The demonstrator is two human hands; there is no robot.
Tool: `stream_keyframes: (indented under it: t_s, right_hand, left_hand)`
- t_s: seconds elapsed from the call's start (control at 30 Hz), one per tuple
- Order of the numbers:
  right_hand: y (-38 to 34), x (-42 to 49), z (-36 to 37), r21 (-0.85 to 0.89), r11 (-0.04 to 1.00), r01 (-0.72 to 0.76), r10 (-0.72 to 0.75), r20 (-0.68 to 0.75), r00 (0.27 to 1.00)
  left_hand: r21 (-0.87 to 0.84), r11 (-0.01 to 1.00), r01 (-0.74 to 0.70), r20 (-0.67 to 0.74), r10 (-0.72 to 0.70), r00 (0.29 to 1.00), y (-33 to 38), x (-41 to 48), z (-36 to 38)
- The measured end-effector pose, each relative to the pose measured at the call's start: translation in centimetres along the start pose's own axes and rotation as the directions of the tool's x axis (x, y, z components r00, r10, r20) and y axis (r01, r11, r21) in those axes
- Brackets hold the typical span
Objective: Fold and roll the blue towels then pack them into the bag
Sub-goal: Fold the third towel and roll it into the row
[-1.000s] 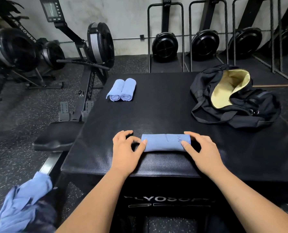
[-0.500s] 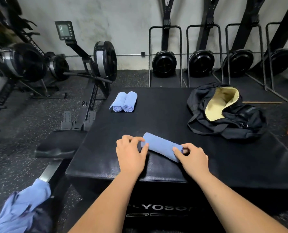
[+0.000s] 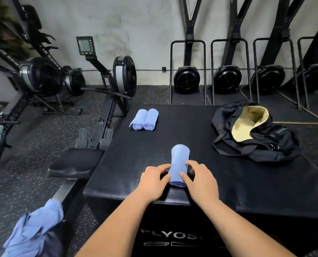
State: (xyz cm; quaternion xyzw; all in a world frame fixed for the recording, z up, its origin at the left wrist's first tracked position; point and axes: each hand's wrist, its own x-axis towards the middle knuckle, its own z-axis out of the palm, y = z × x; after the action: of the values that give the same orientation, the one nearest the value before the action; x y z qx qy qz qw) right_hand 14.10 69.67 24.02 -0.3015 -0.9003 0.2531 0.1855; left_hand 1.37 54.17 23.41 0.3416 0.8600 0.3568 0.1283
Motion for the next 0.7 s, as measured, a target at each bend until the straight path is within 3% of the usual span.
stream_keyframes:
  t_s: [0.1,0.23,0.4,0.7]
  right_hand:
    - [0.5,-0.3,0.7,0.067,0.987,0.146,-0.152,0.098,0.983]
    - [1.0,-0.3,1.3,-0.153,0.953,0.26,-0.242,0.128,0.962]
    - [0.3,1.8,1.9,-0.196,0.954,0.226,-0.208,0.106,0.972]
    - [-2.3,7.2,4.5,-0.294,0.939,0.18,-0.17,0.061,0.984]
  left_hand:
    - [0.064,0.998,-0.015,-0.005,0.015,1.0,0.1,-0.1,-0.2]
    - [0.187,0.982,0.008,-0.044,0.001,0.999,-0.1,0.2,-0.7]
    - [0.214,0.977,0.024,-0.095,-0.004,0.995,-1.2,1.4,-1.4]
    - [0.412,0.911,-0.001,-0.072,0.034,0.997,-3.9,5.8,-2.8]
